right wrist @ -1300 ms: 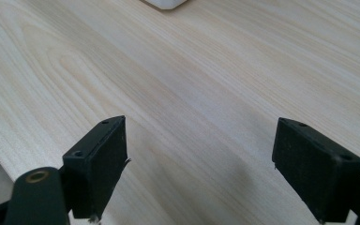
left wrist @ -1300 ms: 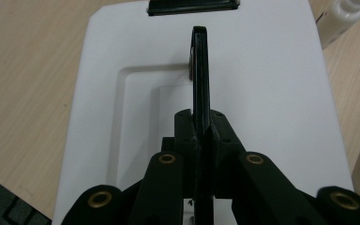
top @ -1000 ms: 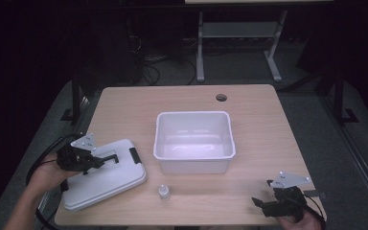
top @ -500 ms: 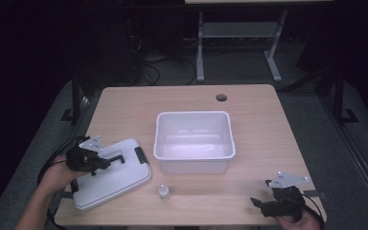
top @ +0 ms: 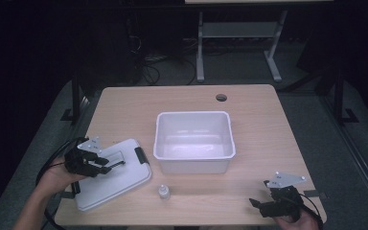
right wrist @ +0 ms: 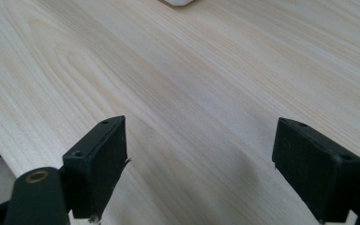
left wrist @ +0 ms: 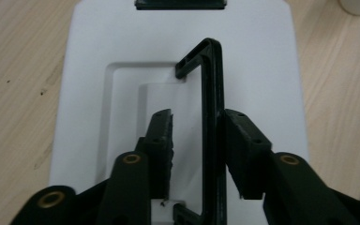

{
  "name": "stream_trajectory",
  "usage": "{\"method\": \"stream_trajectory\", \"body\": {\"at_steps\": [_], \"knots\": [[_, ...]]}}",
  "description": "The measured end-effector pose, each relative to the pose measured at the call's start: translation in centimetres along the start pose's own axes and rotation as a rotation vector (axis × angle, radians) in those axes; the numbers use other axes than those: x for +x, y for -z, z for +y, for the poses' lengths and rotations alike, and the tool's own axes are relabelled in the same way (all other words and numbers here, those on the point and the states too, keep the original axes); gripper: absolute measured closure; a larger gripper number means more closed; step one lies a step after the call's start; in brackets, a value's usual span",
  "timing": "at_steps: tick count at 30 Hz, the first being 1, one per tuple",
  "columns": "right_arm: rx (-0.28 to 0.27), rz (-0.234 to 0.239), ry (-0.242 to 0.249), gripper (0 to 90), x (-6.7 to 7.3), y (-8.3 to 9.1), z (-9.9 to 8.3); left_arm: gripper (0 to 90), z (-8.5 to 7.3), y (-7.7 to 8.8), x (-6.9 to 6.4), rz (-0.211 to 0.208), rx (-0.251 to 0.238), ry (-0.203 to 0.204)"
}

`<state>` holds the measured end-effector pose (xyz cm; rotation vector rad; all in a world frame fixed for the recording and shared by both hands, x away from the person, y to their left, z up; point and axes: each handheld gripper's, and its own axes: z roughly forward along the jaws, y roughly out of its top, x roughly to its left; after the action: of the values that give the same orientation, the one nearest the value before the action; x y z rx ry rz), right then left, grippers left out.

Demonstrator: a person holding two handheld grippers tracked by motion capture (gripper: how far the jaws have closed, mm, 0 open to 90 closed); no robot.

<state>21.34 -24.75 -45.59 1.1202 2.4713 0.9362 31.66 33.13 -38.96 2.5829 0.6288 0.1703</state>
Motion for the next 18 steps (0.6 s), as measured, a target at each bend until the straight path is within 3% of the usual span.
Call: {"method": "stream_trajectory", "body": {"at_steps": [6, 14, 18], "knots": [[0.000, 0.001, 0.000, 17.6, 0.0, 0.0, 0.0, 54.5, 0.6, 0.1, -0.6, -0.013, -0.006, -0.006], [0.001, 0.001, 0.001, 17.6, 0.0, 0.0, 0.0, 48.3, 2.0, 0.9, -2.0, 0.010, -0.008, -0.054], [0.001, 0.000, 0.002, 17.6, 0.0, 0.0, 0.0, 46.8, 2.4, 1.2, -2.5, 0.007, -0.004, -0.059]]}}
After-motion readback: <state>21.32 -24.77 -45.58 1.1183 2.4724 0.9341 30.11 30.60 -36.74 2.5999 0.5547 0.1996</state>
